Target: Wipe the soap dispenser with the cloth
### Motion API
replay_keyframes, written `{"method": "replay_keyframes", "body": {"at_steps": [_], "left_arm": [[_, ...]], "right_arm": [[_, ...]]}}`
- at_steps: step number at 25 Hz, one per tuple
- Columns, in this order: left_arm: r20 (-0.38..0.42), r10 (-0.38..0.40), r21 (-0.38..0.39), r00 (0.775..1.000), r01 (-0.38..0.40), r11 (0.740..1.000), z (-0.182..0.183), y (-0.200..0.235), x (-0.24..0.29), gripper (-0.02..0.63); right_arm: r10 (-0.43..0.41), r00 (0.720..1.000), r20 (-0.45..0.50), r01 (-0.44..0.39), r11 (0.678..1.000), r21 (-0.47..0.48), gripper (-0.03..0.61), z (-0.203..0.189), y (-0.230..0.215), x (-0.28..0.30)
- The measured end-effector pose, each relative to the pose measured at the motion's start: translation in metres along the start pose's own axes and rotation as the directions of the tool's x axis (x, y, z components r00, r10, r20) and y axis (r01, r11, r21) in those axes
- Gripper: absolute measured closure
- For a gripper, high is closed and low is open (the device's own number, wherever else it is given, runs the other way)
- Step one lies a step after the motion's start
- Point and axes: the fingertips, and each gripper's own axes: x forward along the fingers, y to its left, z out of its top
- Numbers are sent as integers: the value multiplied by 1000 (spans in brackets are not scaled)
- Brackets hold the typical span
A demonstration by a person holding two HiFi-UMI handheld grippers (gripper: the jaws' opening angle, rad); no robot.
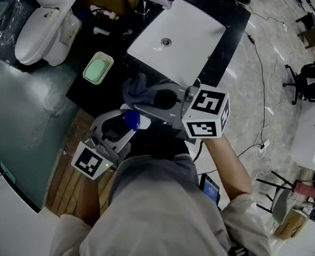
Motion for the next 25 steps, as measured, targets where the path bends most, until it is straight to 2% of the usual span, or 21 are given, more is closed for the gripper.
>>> {"method": "replay_keyframes", "body": {"at_steps": [4,11,16,21,25], "left_arm": [[14,45,-47,999,-44,998,0,5,2,483],[23,95,-67,995,-93,993,4,10,7,483],[22,111,-71,994,-109,992,4,10,6,483],[99,116,-149,988,-101,984,14,12,2,483],[105,127,-148,986,-110,983,15,13,-1,483]], "right_arm": [[-13,1000,20,13,1000,-9,505,2,-1,-5],[-68,996,50,67,997,23,505,2,-13,-15],[-114,991,72,109,992,62,505,-2,-23,-19],[-136,988,73,131,989,75,505,-9,-27,-22],[-146,986,76,140,986,85,505,-14,-26,-24]]}}
